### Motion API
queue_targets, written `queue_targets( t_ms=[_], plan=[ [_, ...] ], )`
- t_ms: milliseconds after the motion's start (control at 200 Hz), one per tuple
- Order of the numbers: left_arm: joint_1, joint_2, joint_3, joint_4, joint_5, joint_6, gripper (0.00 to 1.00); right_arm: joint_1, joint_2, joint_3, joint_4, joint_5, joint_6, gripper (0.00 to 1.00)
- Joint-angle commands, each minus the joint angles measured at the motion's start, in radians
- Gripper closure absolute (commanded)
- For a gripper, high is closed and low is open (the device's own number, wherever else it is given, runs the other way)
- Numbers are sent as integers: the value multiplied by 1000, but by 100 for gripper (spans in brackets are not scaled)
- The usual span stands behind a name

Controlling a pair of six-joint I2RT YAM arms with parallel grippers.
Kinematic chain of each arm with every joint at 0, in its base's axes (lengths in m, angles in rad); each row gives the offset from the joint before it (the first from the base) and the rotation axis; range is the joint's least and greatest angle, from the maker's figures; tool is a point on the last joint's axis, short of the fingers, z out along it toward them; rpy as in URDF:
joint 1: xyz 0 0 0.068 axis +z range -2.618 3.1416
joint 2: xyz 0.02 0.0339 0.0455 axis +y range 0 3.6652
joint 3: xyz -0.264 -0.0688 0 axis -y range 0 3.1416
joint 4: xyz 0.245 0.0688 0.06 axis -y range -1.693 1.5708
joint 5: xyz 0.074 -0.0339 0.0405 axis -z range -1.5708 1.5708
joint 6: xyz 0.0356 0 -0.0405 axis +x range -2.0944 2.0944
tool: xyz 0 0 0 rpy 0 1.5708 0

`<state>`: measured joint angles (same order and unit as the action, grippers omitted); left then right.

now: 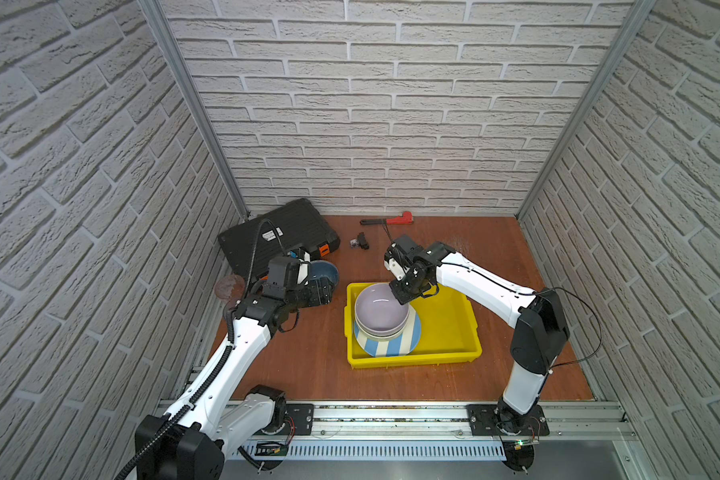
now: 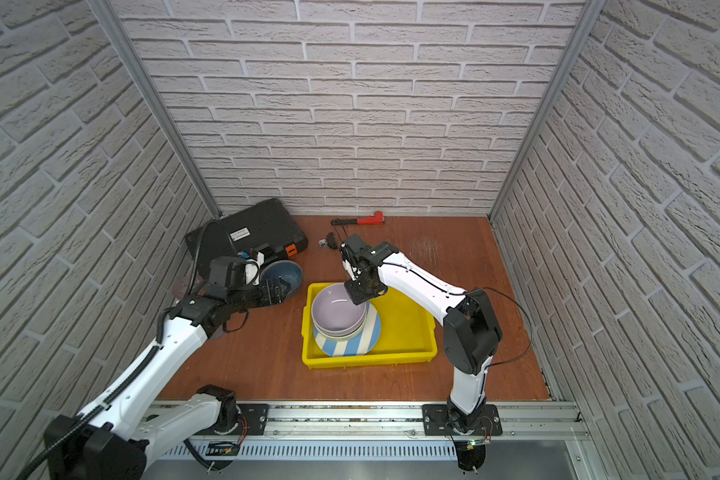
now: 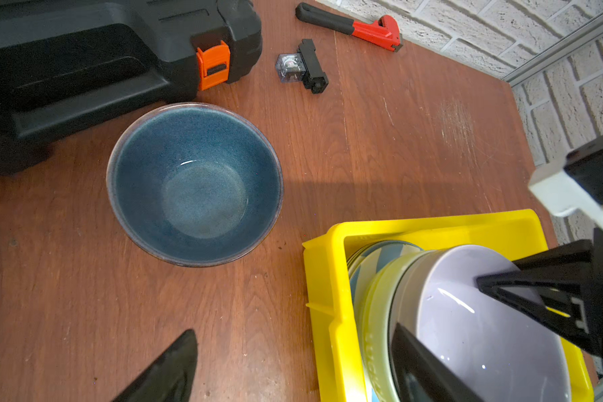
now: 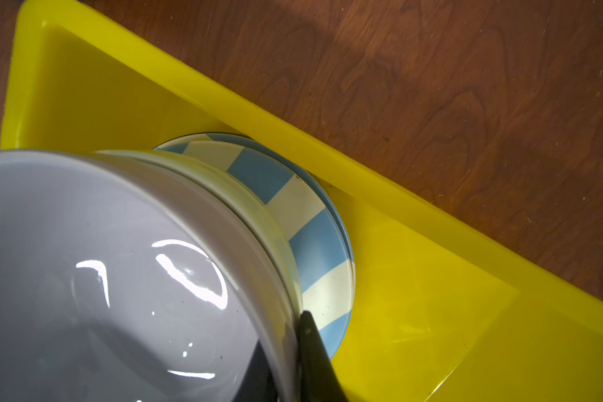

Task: Place the mixed dishes into the plastic bin
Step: 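Carry the lavender bowl with the right gripper and lower it onto the green bowl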

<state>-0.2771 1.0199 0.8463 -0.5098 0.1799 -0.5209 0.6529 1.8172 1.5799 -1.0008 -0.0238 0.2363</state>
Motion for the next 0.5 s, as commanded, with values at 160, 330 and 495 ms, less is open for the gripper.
queue_targets(
  t_ms=[160,330,495],
  plan=[
    [8,-4,-5,15,-11,-14,13,16,-67,-18,74,-39,37,78],
    [10,7,-8,25,-11,-18,13,17,-91,-49,100,-22,47,70],
    [11,23,-7,30,-11,-24,14,17,-125,-83,123,-12,60,70]
  ],
)
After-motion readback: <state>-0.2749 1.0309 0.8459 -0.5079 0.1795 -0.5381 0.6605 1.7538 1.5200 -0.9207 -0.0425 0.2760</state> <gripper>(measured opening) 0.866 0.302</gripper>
